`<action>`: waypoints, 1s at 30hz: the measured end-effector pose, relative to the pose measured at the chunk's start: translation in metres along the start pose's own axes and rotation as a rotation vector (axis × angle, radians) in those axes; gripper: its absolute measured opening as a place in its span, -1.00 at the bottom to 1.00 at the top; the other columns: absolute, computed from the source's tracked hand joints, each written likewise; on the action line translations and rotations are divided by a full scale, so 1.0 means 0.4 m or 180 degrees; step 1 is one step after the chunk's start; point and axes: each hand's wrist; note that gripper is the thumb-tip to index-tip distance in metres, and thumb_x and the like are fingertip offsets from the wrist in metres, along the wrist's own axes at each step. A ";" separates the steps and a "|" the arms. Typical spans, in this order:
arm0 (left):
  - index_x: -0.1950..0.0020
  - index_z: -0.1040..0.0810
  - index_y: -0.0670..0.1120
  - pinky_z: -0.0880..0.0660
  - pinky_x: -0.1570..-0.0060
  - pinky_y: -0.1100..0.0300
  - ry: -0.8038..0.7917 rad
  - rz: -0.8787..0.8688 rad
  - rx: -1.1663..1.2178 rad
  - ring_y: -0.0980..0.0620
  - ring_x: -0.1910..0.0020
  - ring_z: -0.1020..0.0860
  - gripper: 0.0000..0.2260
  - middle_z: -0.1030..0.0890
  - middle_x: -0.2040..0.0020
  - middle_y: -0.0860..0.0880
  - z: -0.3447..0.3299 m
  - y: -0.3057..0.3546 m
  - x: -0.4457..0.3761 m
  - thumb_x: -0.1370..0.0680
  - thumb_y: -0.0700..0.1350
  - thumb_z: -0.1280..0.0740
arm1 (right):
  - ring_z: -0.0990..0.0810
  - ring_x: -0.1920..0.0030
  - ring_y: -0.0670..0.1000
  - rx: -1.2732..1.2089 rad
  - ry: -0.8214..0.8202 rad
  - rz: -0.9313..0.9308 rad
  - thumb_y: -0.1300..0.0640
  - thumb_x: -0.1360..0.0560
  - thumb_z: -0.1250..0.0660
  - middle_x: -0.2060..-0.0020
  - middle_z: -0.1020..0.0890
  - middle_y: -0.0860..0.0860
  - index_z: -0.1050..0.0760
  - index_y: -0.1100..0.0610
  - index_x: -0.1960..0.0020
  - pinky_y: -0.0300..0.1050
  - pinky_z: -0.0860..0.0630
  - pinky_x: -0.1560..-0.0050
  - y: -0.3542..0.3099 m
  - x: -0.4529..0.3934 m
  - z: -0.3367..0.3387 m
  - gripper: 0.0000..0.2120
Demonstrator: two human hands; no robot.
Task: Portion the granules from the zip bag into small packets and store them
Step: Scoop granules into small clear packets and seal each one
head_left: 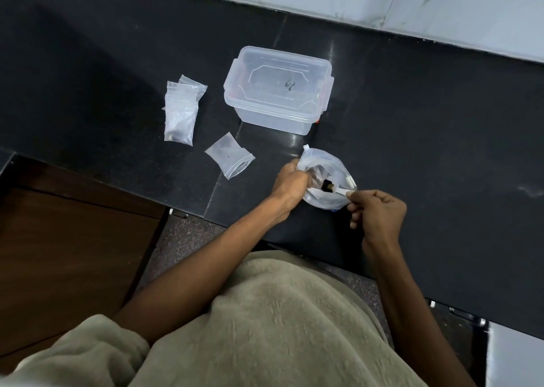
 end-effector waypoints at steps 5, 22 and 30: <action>0.37 -0.63 0.02 -0.49 0.11 0.08 0.0136 -0.0134 0.0125 0.02 0.22 -0.60 -0.71 -0.67 0.30 0.00 0.001 -0.010 0.003 -0.38 -0.31 -0.24 | -0.45 0.57 -0.07 0.0062 0.0143 0.0156 0.33 -0.48 -0.46 0.49 -0.61 0.07 -0.61 0.31 0.21 -0.21 -0.40 0.59 0.019 0.011 -0.001 -0.90; -0.04 -0.62 -0.18 -0.51 0.15 0.24 0.0301 -0.0069 0.0668 0.01 0.10 -0.60 -0.68 -0.65 0.08 -0.12 -0.011 -0.005 -0.010 -0.52 -0.41 -0.13 | -0.43 0.59 -0.06 -0.0206 0.0026 0.0065 0.33 -0.48 -0.47 0.50 -0.59 0.07 -0.61 0.29 0.22 -0.21 -0.38 0.59 0.044 -0.002 -0.001 -0.89; -0.02 -0.64 -0.21 -0.57 0.15 0.22 -0.0068 -0.0091 0.0934 0.07 0.16 -0.66 -0.77 -0.70 0.13 -0.05 0.003 0.007 0.000 -0.47 -0.33 -0.23 | -0.43 0.60 -0.06 -0.0131 0.0021 0.0162 0.33 -0.48 -0.46 0.51 -0.59 0.06 -0.61 0.30 0.22 -0.21 -0.38 0.60 0.032 0.007 -0.020 -0.89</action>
Point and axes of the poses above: each hand's wrist, its own x-axis away from the middle knuckle, its own z-axis out of the back of the hand, y = z × x
